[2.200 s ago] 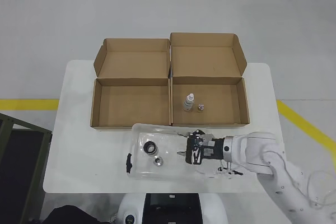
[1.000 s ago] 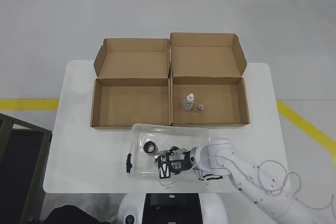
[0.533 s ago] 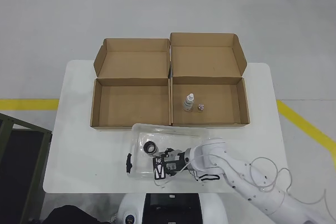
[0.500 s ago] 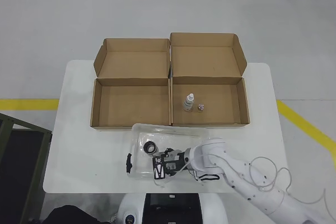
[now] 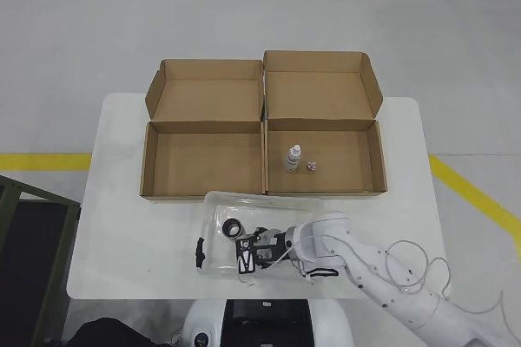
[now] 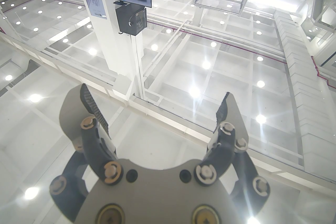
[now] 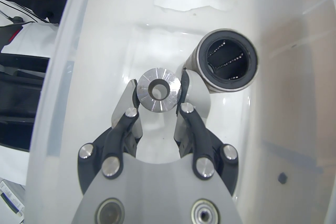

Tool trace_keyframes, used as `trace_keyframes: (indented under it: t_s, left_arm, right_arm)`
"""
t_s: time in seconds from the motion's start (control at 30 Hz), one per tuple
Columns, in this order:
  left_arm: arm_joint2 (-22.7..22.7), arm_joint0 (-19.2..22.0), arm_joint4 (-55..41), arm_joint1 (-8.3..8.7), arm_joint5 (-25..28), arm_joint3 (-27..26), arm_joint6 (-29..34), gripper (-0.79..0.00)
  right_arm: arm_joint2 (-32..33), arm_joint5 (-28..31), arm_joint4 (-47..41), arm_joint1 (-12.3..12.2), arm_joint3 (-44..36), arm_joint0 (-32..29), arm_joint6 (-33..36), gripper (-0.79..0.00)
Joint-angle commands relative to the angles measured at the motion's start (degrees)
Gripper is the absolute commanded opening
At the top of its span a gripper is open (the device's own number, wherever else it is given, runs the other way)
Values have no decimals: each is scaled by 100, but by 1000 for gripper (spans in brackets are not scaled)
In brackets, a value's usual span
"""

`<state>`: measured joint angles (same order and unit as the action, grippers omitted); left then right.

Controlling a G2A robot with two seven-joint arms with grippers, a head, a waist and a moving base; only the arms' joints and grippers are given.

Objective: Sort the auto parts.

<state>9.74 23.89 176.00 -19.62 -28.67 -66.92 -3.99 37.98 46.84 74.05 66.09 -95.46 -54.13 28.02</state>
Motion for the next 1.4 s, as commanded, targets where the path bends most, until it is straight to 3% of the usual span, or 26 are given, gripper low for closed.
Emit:
trace_keyframes:
  t_s: [0.0, 0.43, 0.77, 1.0, 1.37]
  left_arm:
    - [0, 0, 0, 0, 0, 0, 0, 0]
    - [0, 0, 0, 0, 0, 0, 0, 0]
    - [0, 0, 0, 0, 0, 0, 0, 0]
    - [0, 0, 0, 0, 0, 0, 0, 0]
    - [0, 0, 0, 0, 0, 0, 0, 0]
  right_arm:
    - [70, 55, -57, -24, -85, -45, 21, -785]
    - [872, 287, -803, -232, -938, -345, -44, -785]
    - [1545, -175, -1192, -298, -1244, -616, -1018, -785]
    - [2002, -42, -1662, -321, -1326, -676, -1908, -785]
    - [2513, 80, -2159, -344, -1444, -723, -2570, -785]
